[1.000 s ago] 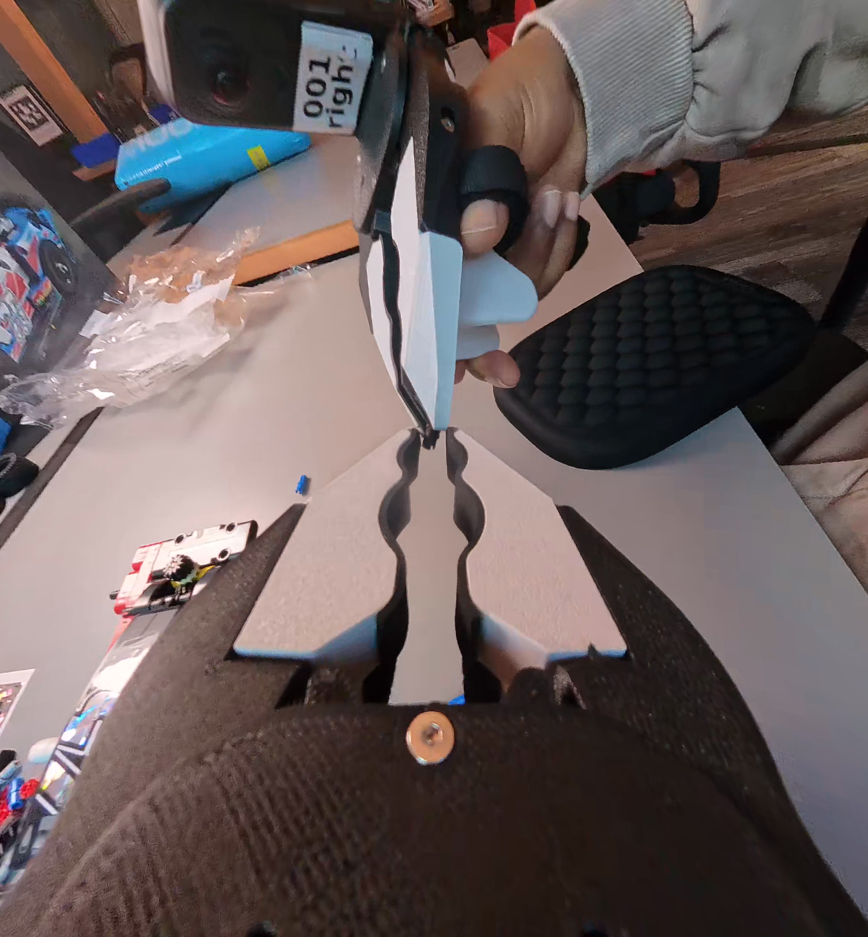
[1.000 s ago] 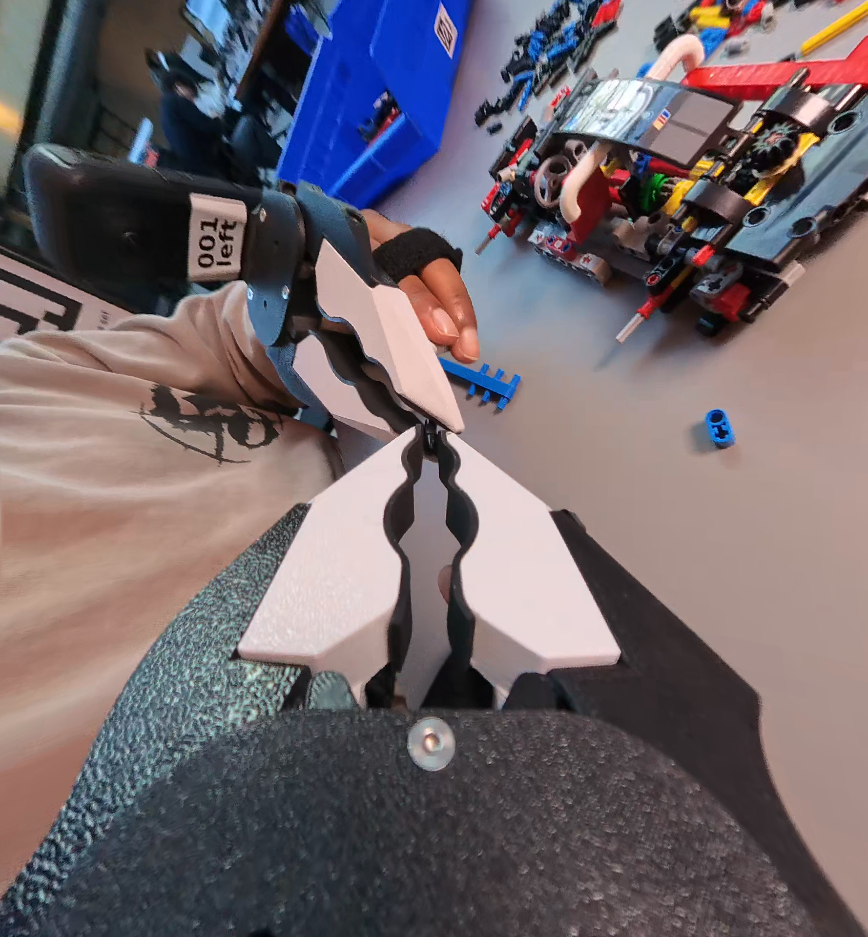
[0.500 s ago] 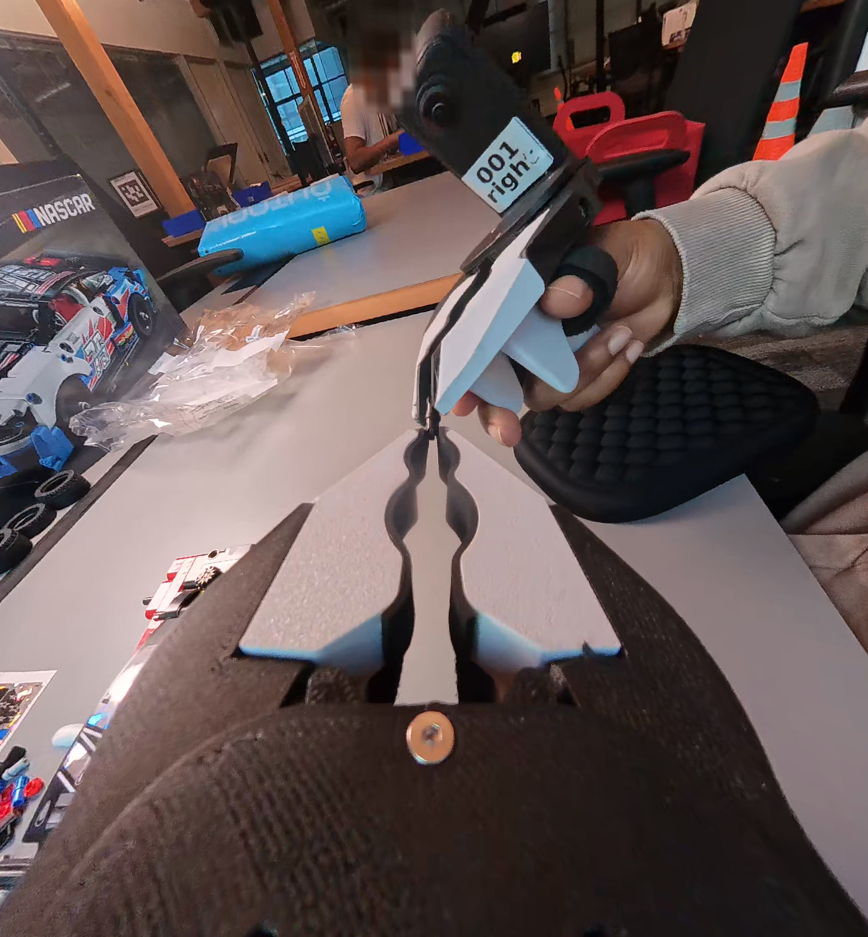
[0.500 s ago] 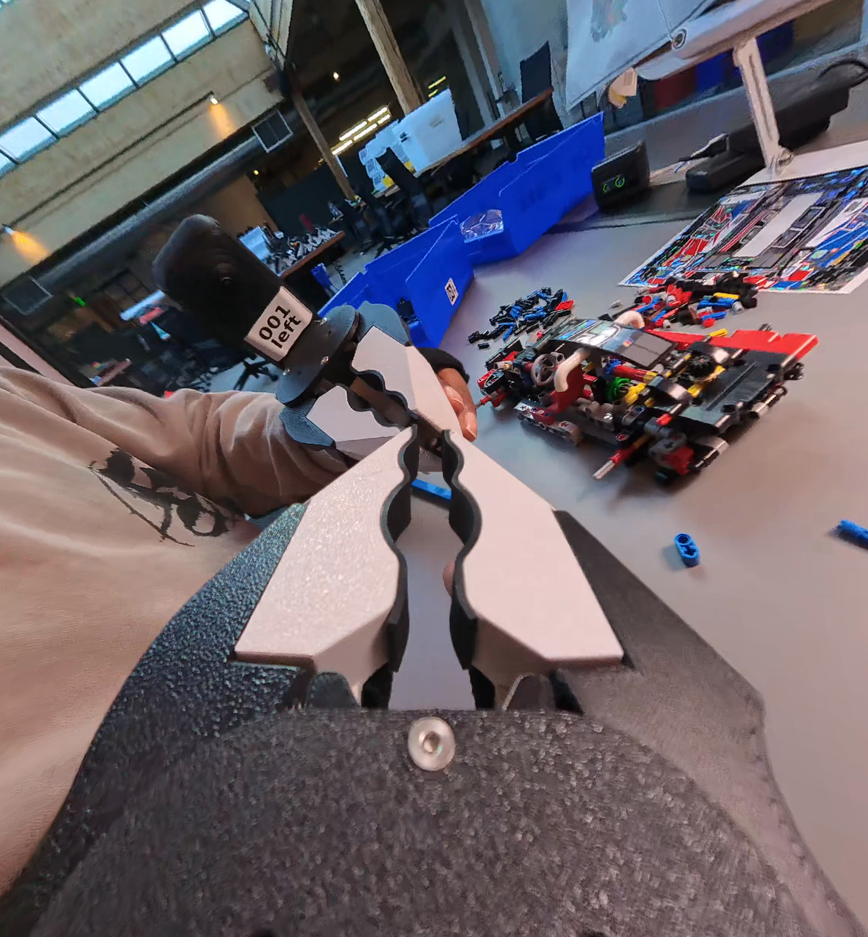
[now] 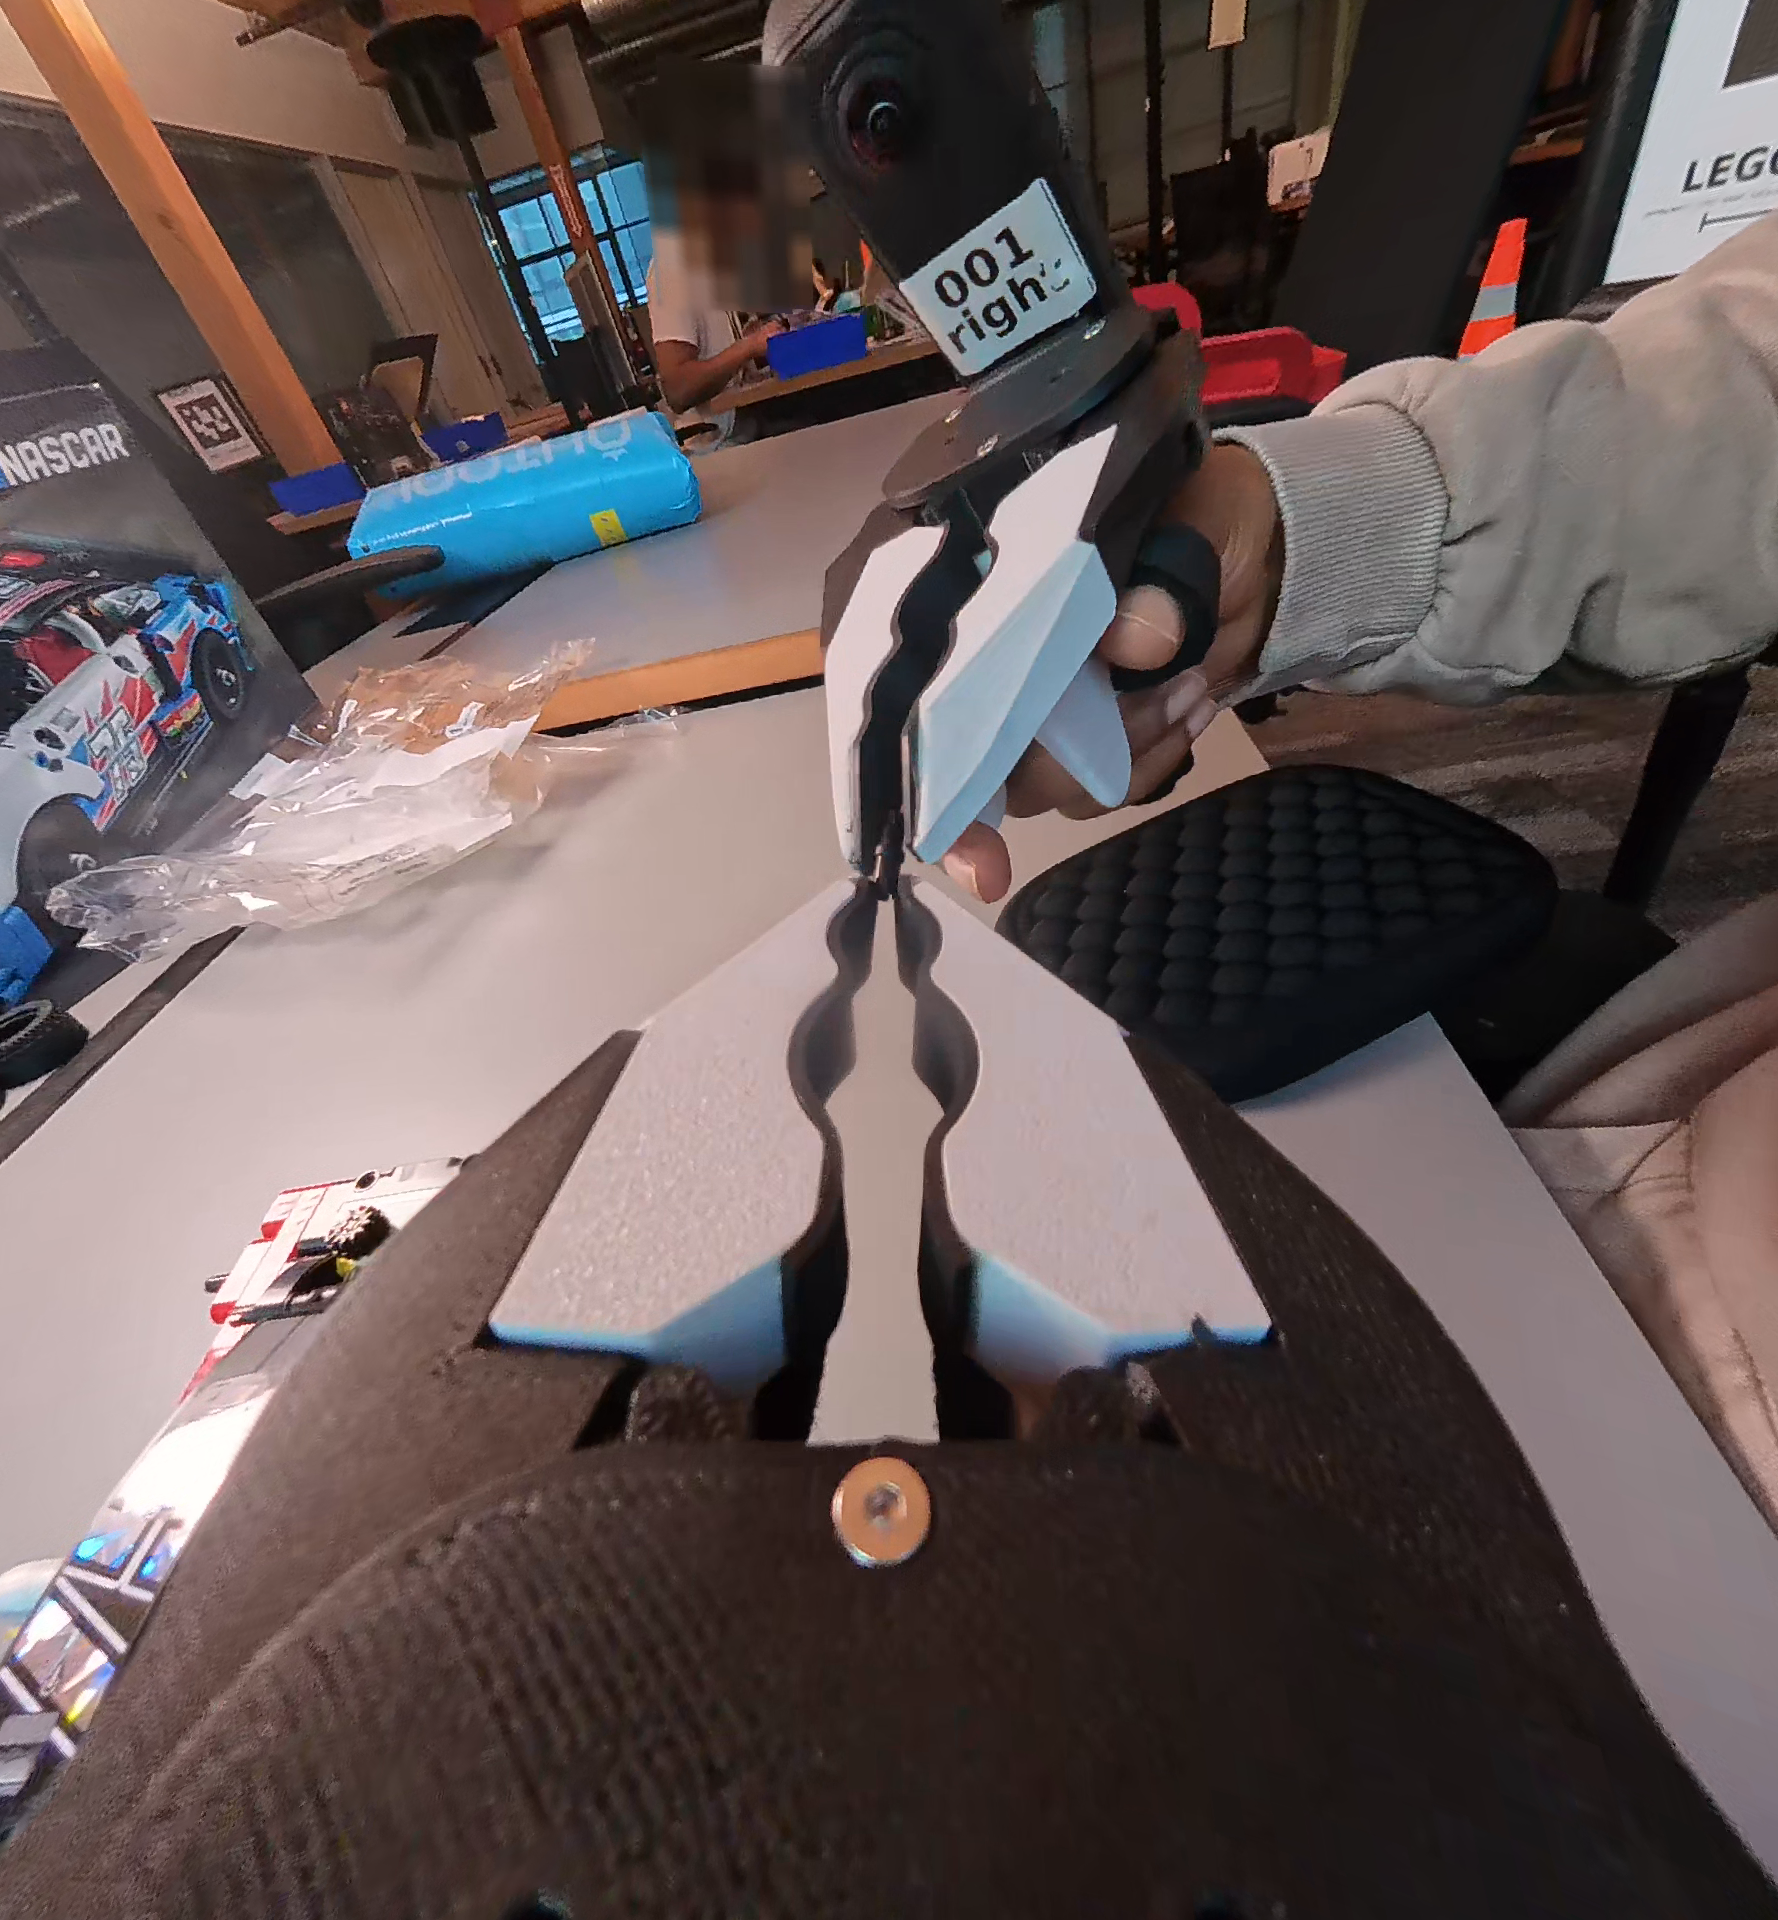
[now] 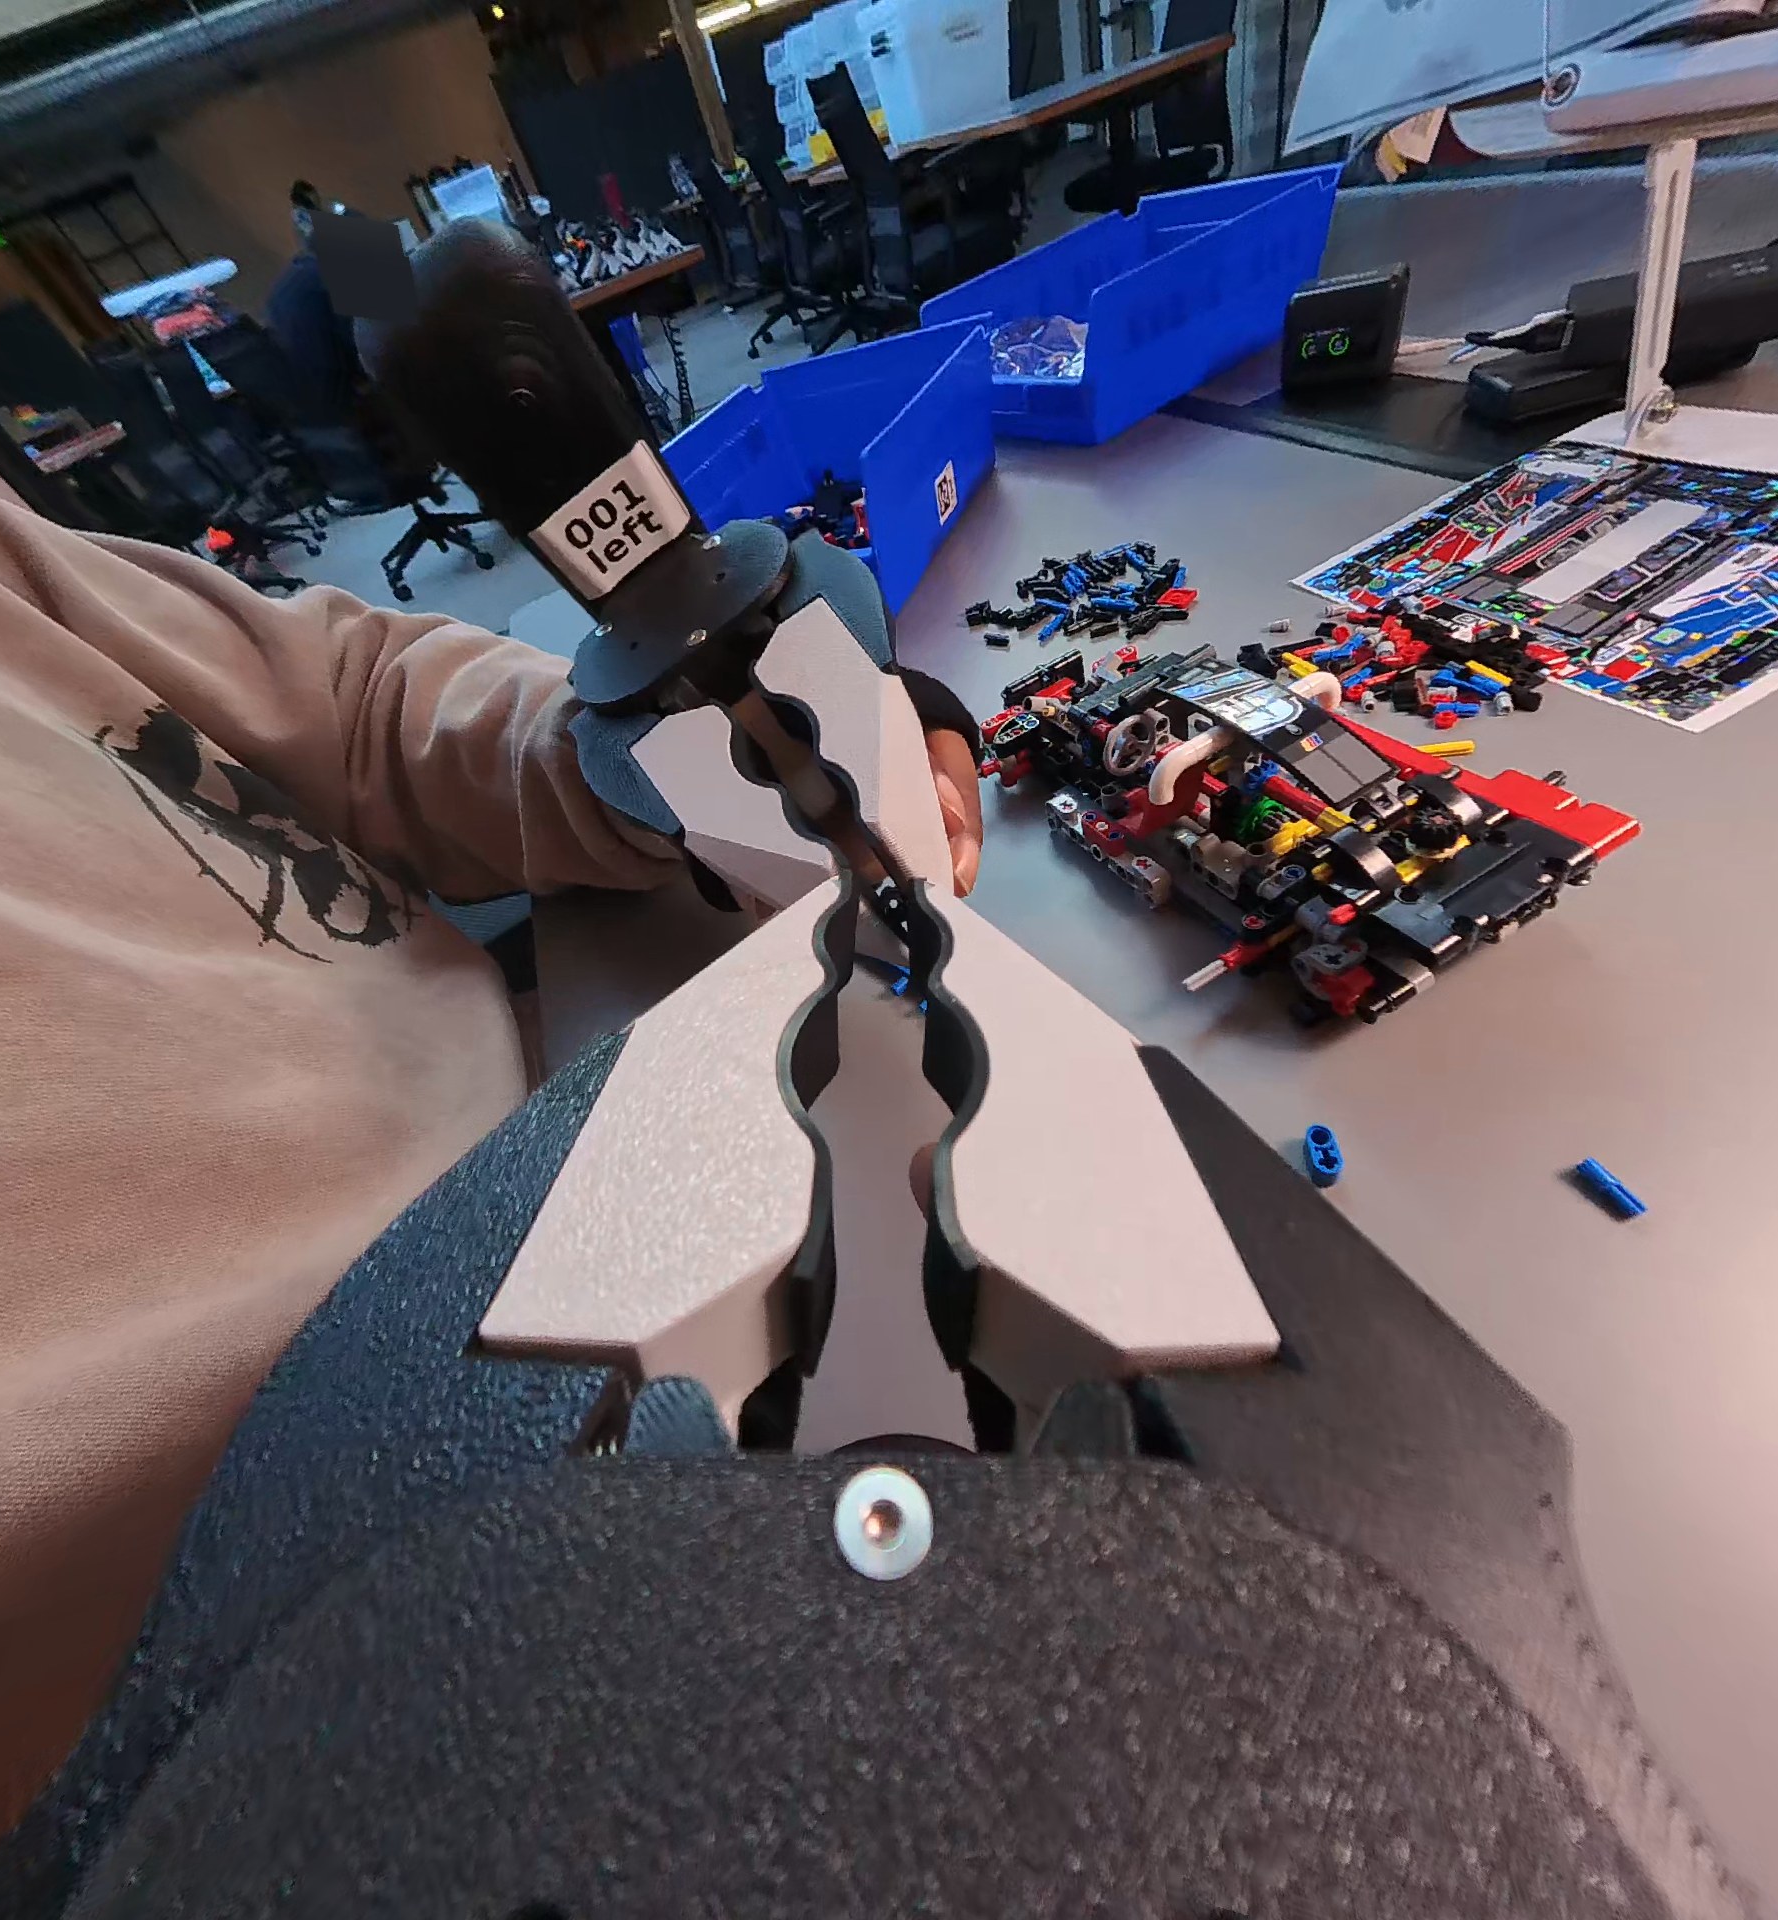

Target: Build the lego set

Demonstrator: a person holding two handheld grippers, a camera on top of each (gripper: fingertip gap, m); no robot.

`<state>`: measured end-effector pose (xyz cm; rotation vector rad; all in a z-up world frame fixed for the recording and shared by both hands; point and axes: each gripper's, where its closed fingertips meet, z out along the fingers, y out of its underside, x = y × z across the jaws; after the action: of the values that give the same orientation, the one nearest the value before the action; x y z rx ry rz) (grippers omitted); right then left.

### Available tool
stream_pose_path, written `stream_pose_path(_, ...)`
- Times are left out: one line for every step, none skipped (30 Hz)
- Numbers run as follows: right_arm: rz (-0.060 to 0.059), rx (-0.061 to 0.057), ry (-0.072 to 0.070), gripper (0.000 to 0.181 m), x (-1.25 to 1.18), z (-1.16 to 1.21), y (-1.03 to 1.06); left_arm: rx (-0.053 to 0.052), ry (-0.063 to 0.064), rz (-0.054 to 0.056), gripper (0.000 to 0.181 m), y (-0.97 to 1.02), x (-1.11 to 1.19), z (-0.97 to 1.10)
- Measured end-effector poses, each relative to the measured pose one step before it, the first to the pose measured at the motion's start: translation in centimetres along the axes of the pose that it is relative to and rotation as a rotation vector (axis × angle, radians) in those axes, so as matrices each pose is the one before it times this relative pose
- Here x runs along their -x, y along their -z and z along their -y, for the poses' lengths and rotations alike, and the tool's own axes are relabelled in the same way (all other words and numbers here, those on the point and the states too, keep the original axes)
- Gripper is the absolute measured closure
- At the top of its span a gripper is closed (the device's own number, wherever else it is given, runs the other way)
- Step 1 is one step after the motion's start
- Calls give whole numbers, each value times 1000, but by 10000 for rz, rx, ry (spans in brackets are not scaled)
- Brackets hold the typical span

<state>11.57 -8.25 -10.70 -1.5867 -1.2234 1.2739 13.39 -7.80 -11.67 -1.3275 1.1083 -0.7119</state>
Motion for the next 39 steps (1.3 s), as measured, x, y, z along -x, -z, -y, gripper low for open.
stream_pose_path(-2, 8, 129, 175, 75, 70, 53, -64, 94, -56, 180, 26, -52, 135)
stream_pose_path(23, -4, 150, 175, 123, 81, 44, -96, 91, -71, 180, 32, -96, 162)
stream_pose_path(9, 10, 138, 177, 85, 84, 46, -99, 131, -100, 180, 32, -110, 168)
stream_pose_path(-21, 31, 93, 179, 10, 53, 48, -80, 147, -88, 180, 19, -95, 135)
stream_pose_path(73, 7, 59, 179, 126, 100, 54, -116, 154, -94, 180, 24, -81, 160)
stream_pose_path(93, -1, 31, 179, 140, 95, 63, -125, 159, -108, 180, 32, -112, 177)
stream_pose_path(130, -40, 34, 179, 177, 137, 54, -143, 163, -130, 180, 42, -139, 213)
stream_pose_path(158, -72, 21, 179, 208, 136, 72, -149, 193, -149, 180, 37, -146, 233)
stream_pose_path(178, -80, 5, 178, 208, 144, 77, -154, 209, -148, 180, 36, -161, 216)
stream_pose_path(115, -40, 12, 178, 108, 98, 75, -130, 186, -95, 180, 31, -71, 168)
stream_pose_path(80, -25, 54, 178, 97, 63, 79, -123, 127, -56, 180, 58, -11, 173)
stream_pose_path(36, -7, 72, 178, 81, 34, 47, -94, 72, -27, 180, 69, 25, 158)
stream_pose_path(-63, 38, 88, 179, -18, -42, -9, 4, -23, -2, 180, 43, 17, 55)
stream_pose_path(-79, 4, 90, 179, -12, 13, -42, 71, -115, 19, 180, 6, 5, -24)
stream_pose_path(-17, -26, 67, 179, 79, 80, -16, -19, -59, -7, 180, 27, -37, 80)
stream_pose_path(22, -42, 3, 179, 93, 119, 22, -33, 43, -37, 180, 17, -35, 104)
stream_pose_path(-8, -15, -17, 178, 5, 98, 15, 18, 0, -7, 180, -9, -4, 4)
stream_pose_path(-55, 8, 23, 176, -61, 53, 17, 66, -103, 19, 180, -22, 9, -87)
stream_pose_path(-48, 10, 61, 175, -49, 47, 7, 85, -103, -17, 180, -39, -84, -140)
stream_pose_path(-30, 64, 41, 175, -26, -32, -26, 59, -37, -16, 180, -58, -88, -105)
stream_pose_path(15, 143, 41, 175, 50, -145, -63, 40, -6, -1, 180, -63, -44, -72)
stream_pose_path(-17, 91, 100, 175, 46, -69, -71, 64, -28, -17, 180, -63, -66, -102)
stream_pose_path(-69, 73, 125, 176, -31, -37, -62, 38, -43, 6, 180, -44, -43, -55)
stream_pose_path(-52, 82, 84, 177, -27, -33, -39, 24, -14, 29, 180, -5, 12, -39)
stream_pose_path(11, 76, 36, 178, 28, -13, -7, -10, 31, 1, 180, 14, 16, 0)
stream_pose_path(4, 67, 24, 178, 16, 1, -12, -8, 51, -23, 180, 5, 7, -6)
stream_pose_path(-20, 69, 73, 178, -6, -29, -8, 10, 15, -11, 180, -14, 8, -26)
stream_pose_path(-34, 82, 79, 178, -21, -53, -11, 23, -26, 12, 180, -8, 5, -49)
stream_pose_path(-17, 58, 67, 178, 1, -23, -8, 3, -5, -2, 180, 1, -1, -24)
stream_pose_path(-11, 36, 27, 178, 8, -4, -5, -16, 50, -16, 180, 4, -1, 7)
stream_pose_path(2, 40, 3, 178, -16, -4, 1, -17, 57, -17, 180, -9, -3, -11)
stream_pose_path(2, 87, 15, 178, -17, -59, -4, 23, 20, -1, 180, -24, 14, -63)
stream_pose_path(-70, 145, 40, 179, -127, -133, -21, 69, -3, 59, 180, -26, 123, -148)
stream_pose_path(-77, 187, 7, 179, -155, -160, -74, 96, 23, 47, 180, -41, 129, -206)
stream_pose_path(-48, 277, -59, 179, -189, -261, -93, 197, 138, 4, 180, -70, 154, -370)
stream_pose_path(-84, 445, -72, 180, -326, -492, -147, 429, 242, 17, 179, -146, 293, -716)
stream_pose_path(-202, 571, 21, 179, -604, -730, -178, 768, 230, 139, 175, -193, 565, -1308)
stream_pose_path(-63, 635, -19, 179, -513, -891, -254, 892, 215, 142, 165, -223, 591, -1594)
stream_pose_path(185, 819, -238, 179, -251, -1242, -397, 733, 293, 26, 161, -220, 341, -1416)
